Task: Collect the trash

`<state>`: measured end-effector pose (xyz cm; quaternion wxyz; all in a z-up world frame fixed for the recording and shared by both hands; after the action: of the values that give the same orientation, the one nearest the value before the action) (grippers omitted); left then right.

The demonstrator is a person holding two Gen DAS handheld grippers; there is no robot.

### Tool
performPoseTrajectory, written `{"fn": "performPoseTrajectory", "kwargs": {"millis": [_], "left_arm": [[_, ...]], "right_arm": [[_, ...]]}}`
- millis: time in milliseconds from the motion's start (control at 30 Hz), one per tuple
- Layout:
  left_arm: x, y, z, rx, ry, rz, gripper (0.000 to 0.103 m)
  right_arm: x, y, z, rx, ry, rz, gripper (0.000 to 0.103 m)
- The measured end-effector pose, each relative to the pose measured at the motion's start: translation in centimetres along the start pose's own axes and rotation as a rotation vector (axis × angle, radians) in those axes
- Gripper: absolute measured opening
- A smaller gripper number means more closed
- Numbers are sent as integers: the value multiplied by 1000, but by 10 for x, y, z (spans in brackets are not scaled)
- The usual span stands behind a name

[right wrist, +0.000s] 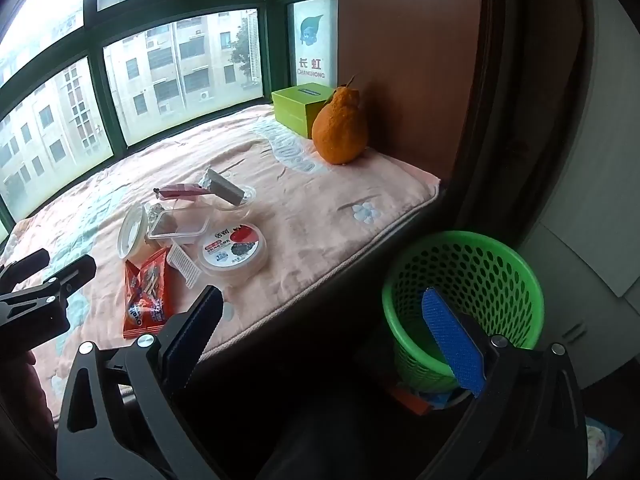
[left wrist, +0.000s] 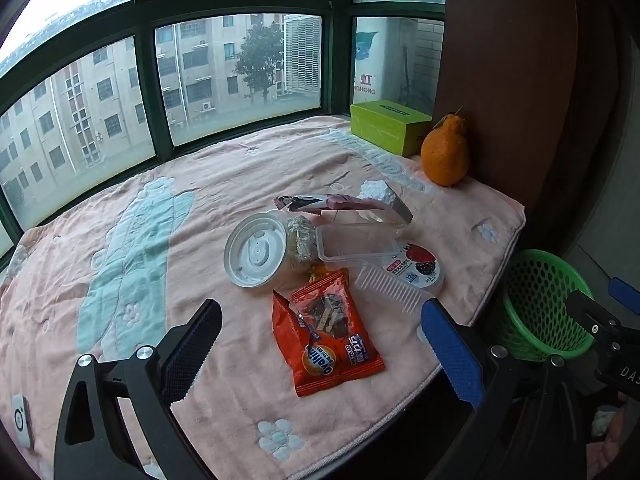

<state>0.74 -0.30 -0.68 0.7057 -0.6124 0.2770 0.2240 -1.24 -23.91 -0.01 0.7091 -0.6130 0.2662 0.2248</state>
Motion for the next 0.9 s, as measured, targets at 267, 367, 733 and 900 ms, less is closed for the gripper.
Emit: {"fn": "performPoseTrajectory", "kwargs": {"millis": [267, 367, 733, 900], "left_arm": [[-2, -4, -3, 10, 7, -15, 96], [-3, -5, -4, 12, 7, -18, 96], [-3, -8, -8, 16, 12, -17, 96], [-3, -8, -9, 16, 13, -18, 96]], "right_arm": [[0, -1, -1, 7, -5, -5, 99], [0, 1, -8, 9, -1, -8, 99], [3, 0, -3, 7, 1, 2, 99], [4, 0, -3, 8, 1, 4, 99]]}}
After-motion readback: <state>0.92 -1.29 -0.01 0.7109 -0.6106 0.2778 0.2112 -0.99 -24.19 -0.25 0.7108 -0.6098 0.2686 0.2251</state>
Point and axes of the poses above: each gripper's, at about its wrist camera, not at the fingertips, and x roughly the way its jaws point, z to its left, y to its underside, the point moved 1 cm from there along x, roughly the way its jaws point, and after that the axes turned 8 degrees about x, right-handed, at the moved point
